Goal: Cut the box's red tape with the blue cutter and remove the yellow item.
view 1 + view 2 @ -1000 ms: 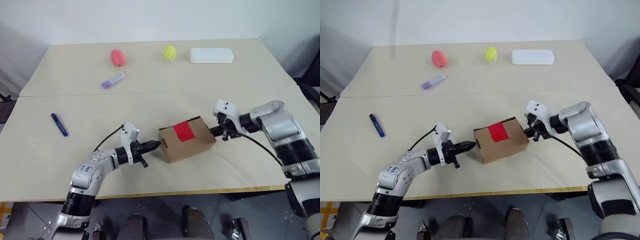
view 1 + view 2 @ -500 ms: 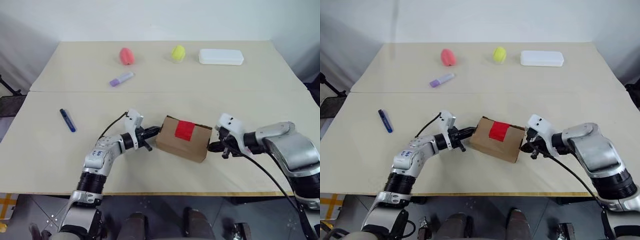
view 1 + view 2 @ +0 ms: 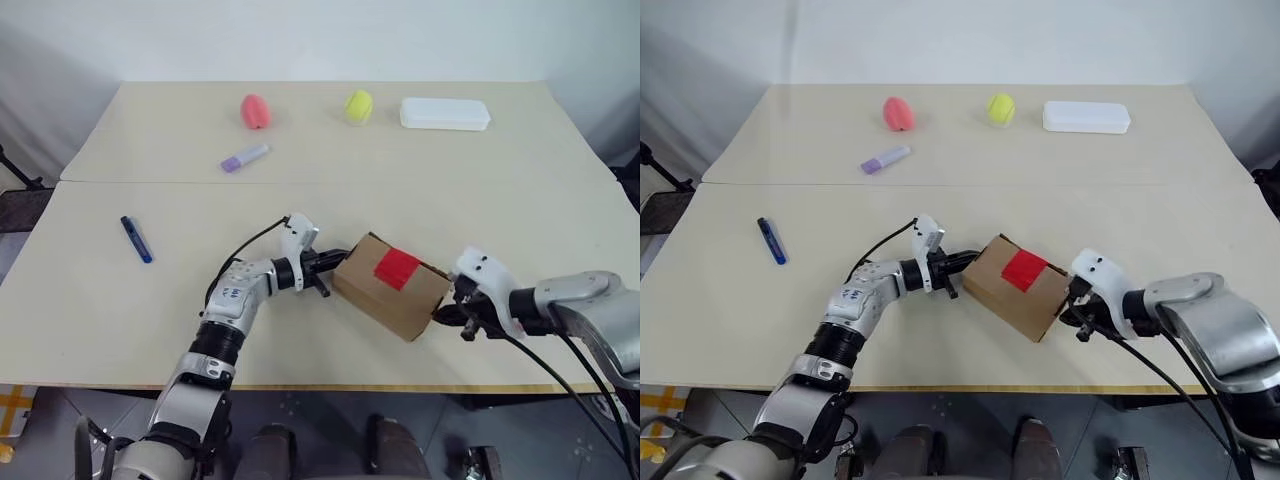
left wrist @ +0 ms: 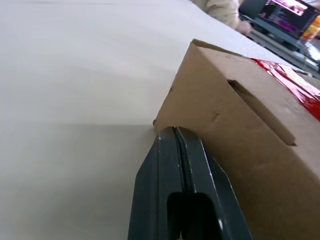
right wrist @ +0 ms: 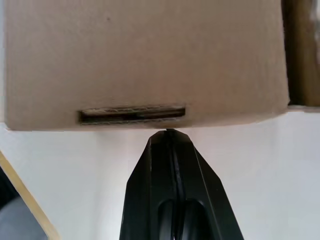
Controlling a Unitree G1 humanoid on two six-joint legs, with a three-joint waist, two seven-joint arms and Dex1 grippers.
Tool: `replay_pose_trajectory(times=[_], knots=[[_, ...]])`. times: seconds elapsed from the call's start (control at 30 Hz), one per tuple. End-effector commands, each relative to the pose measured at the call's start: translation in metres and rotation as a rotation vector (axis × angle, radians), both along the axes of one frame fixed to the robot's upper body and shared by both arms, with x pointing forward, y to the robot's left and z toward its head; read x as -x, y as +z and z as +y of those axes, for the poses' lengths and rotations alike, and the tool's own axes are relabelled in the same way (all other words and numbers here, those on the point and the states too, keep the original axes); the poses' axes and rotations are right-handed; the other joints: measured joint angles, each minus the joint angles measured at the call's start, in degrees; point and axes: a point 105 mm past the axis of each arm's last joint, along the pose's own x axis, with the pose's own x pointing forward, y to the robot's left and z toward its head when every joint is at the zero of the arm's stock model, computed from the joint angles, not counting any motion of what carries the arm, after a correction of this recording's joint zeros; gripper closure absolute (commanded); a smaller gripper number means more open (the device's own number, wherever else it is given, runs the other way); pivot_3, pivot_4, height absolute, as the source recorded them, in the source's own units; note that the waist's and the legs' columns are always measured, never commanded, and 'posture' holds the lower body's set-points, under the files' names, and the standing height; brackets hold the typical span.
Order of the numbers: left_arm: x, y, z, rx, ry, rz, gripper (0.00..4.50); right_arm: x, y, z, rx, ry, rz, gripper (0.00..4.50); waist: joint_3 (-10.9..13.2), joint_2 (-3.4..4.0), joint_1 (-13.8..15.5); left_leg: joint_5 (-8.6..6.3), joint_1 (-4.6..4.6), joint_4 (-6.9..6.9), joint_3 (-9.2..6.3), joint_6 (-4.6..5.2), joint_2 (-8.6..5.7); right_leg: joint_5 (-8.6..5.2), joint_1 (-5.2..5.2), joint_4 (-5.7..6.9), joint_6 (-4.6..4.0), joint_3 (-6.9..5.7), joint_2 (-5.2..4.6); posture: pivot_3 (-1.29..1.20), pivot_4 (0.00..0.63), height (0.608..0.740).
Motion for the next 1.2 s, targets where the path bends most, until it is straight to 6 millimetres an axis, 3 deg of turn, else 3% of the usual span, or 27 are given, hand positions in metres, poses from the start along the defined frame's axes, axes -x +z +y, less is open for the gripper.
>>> replay_pose_trajectory(times=[0.03, 0.23, 0.4, 0.5, 0.57, 0.73, 0.9, 0.93, 1.1, 1.2], knots=[[-0.005, 0.007, 0.007, 0.001, 0.017, -0.045, 4.49, -0.001, 0.005, -0.015, 0.060, -0.068, -0.050, 4.50, 0.0, 0.00, -0.1, 0.00, 0.00, 0.00, 0.00, 0.00, 0.00, 0.00, 0.00, 0.00, 0.00, 0.00, 0.00, 0.00, 0.150, 0.740], [-0.010, 0.005, 0.029, -0.023, 0.065, -0.054, 4.49, 0.000, 0.001, -0.038, 0.102, -0.193, -0.082, 4.50, 0.0, -0.01, 0.0, 0.00, 0.05, 0.02, 0.01, 0.00, 0.01, 0.00, 0.04, 0.02, 0.00, 0.00, 0.00, 0.00, 0.150, 0.740], [-0.004, 0.002, 0.067, -0.068, 0.104, 0.025, 4.49, -0.029, 0.025, -0.094, 0.231, -0.435, -0.363, 4.50, 0.0, -0.05, -0.1, -0.01, 0.05, 0.03, 0.02, 0.02, 0.00, 0.00, 0.06, 0.00, 0.00, 0.01, 0.00, 0.00, 0.150, 0.740], [0.010, 0.004, 0.087, -0.122, 0.110, 0.037, 3.92, -0.046, 0.064, -0.080, 0.012, -0.412, -0.463, 3.93, 0.0, 0.01, -1.1, -0.01, 0.10, -0.01, 0.14, 0.02, 0.04, 0.01, -0.02, 0.07, 0.00, 0.05, -0.01, 0.00, 0.150, 0.740], [0.018, 0.008, 0.099, -0.151, 0.130, 0.014, 3.34, -0.058, 0.084, -0.074, -0.087, -0.375, -0.553, 3.29, 0.0, 0.00, -1.7, 0.00, 0.15, -0.03, 0.12, 0.00, 0.08, 0.01, -0.02, 0.14, 0.00, 0.05, -0.01, 0.00, 0.150, 0.740], [0.029, 0.022, 0.114, -0.141, 0.202, -0.014, 1.82, -0.076, 0.097, -0.057, -0.250, -0.249, -0.625, 1.53, 0.1, -0.15, -1.3, -0.01, 0.08, -0.03, 0.07, 0.01, 0.09, 0.01, 0.02, 0.08, 0.00, 0.01, 0.00, 0.00, 0.150, 0.740], [0.045, 0.031, 0.134, -0.119, 0.311, -0.015, 0.32, -0.097, 0.104, -0.047, -0.301, -0.146, -0.699, 0.00, 0.1, -0.17, -1.6, -0.02, 0.07, -0.03, 0.09, 0.04, 0.09, 0.03, 0.00, 0.06, 0.03, 0.03, -0.01, 0.00, 0.150, 0.740], [0.049, 0.031, 0.138, -0.121, 0.332, -0.017, 0.02, -0.100, 0.104, -0.046, -0.305, -0.132, -0.709, 0.00, 0.1, -0.17, -1.7, -0.03, 0.08, -0.04, 0.09, 0.03, 0.11, 0.03, -0.01, 0.07, 0.03, 0.01, -0.01, 0.00, 0.150, 0.740], [0.073, 0.052, 0.165, -0.028, 0.525, -0.094, 0.02, -0.114, 0.107, -0.032, -0.373, -0.070, -0.742, 0.00, 0.1, -0.20, -2.0, -0.05, 0.10, -0.05, 0.12, -0.01, 0.15, 0.03, -0.01, 0.07, 0.03, 0.00, -0.01, 0.00, 0.150, 0.740], [0.095, 0.057, 0.193, 0.010, 0.700, -0.122, 0.02, -0.123, 0.104, -0.020, -0.445, -0.054, -0.719, 0.00, 0.1, -0.20, -2.1, -0.05, 0.11, -0.04, 0.12, -0.02, 0.19, 0.04, -0.01, 0.08, 0.02, -0.01, 0.00, 0.00, 0.150, 0.740]])
